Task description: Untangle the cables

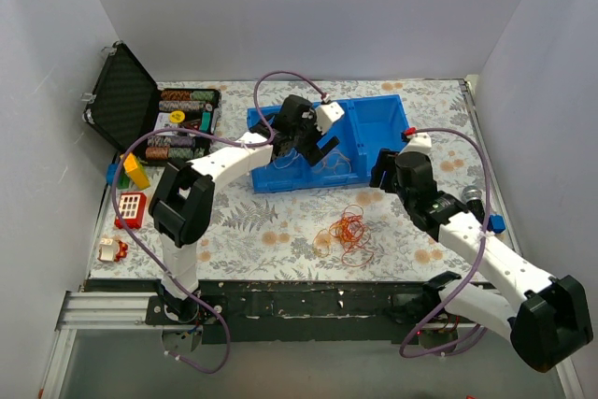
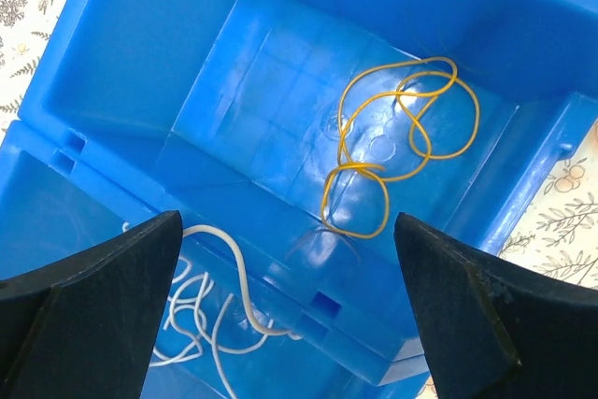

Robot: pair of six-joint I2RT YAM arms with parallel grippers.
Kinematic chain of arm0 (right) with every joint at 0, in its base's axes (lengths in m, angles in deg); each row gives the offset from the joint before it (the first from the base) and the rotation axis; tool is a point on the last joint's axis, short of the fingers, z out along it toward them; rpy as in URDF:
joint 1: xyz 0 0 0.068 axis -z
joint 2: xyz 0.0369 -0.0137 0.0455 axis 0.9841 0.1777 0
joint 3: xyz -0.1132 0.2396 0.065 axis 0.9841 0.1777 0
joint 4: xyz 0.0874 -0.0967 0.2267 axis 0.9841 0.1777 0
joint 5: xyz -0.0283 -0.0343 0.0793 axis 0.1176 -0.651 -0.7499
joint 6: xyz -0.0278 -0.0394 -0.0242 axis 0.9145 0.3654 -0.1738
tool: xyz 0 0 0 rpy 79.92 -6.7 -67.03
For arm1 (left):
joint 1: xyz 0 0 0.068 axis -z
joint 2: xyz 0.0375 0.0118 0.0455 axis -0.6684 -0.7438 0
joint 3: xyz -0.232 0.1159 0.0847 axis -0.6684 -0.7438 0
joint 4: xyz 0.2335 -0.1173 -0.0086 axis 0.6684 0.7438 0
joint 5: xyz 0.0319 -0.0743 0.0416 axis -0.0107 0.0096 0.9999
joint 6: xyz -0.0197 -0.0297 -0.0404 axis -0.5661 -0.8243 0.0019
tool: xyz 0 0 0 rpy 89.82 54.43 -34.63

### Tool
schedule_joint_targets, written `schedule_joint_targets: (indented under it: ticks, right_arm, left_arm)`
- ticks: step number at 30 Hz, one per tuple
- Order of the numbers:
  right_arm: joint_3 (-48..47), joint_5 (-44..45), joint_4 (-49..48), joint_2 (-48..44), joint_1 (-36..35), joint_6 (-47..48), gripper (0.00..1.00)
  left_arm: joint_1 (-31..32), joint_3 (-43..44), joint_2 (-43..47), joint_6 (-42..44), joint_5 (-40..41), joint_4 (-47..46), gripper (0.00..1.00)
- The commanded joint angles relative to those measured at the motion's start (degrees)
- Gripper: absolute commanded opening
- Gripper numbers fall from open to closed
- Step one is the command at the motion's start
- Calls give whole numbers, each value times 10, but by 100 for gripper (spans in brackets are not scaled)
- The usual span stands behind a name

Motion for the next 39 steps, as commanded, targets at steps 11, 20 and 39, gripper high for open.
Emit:
schedule_joint_targets:
  ticks: [11, 20, 39]
  right_arm:
    - [-5, -62, -195, 89, 7, 60, 72]
    - [-44, -61, -230, 179, 14, 79, 72]
    - [7, -163, -268, 204, 1, 40, 63]
  left_arm:
    - [-35, -40, 34, -69, 26, -35, 94]
    - [-57, -99, 89, -80, 33, -79, 93]
    - [-93, -212, 126, -7, -81, -79, 86]
